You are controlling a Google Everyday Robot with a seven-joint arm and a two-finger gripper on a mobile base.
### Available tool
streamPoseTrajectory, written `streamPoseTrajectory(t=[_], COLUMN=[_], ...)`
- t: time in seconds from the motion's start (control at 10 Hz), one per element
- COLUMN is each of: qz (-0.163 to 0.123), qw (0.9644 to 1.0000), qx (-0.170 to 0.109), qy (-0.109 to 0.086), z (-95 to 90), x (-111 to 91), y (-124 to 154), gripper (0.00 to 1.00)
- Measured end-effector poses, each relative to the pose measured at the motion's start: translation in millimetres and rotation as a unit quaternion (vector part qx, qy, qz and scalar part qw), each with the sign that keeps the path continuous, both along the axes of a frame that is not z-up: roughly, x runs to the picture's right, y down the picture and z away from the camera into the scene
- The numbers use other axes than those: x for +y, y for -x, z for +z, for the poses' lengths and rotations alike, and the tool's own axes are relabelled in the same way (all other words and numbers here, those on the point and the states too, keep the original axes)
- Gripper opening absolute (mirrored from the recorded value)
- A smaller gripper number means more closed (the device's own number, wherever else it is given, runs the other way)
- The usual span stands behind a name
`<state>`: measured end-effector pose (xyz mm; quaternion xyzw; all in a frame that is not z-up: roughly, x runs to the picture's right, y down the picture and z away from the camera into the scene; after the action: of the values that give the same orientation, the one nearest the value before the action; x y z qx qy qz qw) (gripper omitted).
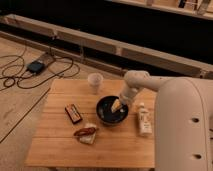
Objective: Pick up the ceramic bowl
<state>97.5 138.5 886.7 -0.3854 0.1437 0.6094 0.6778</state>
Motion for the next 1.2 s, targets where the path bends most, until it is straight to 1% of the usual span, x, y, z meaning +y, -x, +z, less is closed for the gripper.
streamPoseTrajectory(t=[0.1, 0.2, 0.3, 0.4, 0.5, 0.6, 0.7, 0.8, 0.9, 1.1, 1.2], qz=[0.01, 0.028, 0.056, 0.074, 0.105, 0.129, 0.153, 0.176, 0.192, 0.203, 0.206], qw=[0.9999, 0.9996, 0.9982, 0.9968, 0.9933, 0.9898, 0.9857, 0.981, 0.9776, 0.9755, 0.9748], qx=[-0.002, -0.006, -0.011, -0.014, -0.021, -0.031, -0.045, -0.059, -0.07, -0.077, -0.082], qy=[0.001, 0.006, 0.017, 0.026, 0.043, 0.052, 0.056, 0.055, 0.049, 0.034, 0.02], z=[0.1, 0.3, 0.7, 0.8, 1.3, 1.4, 1.2, 0.0, -1.1, -5.3, -10.4], x=[-2.5, -3.2, -0.3, 3.7, 14.4, 20.6, 23.1, 21.7, 18.0, 9.2, -0.3], y=[0.9, 1.0, -0.1, -1.1, -2.5, -1.7, 0.1, 0.6, -6.1, -22.4, -32.1], gripper=[0.41, 0.31, 0.19, 0.12, 0.02, 0.0, 0.0, 0.0, 0.0, 0.0, 0.0])
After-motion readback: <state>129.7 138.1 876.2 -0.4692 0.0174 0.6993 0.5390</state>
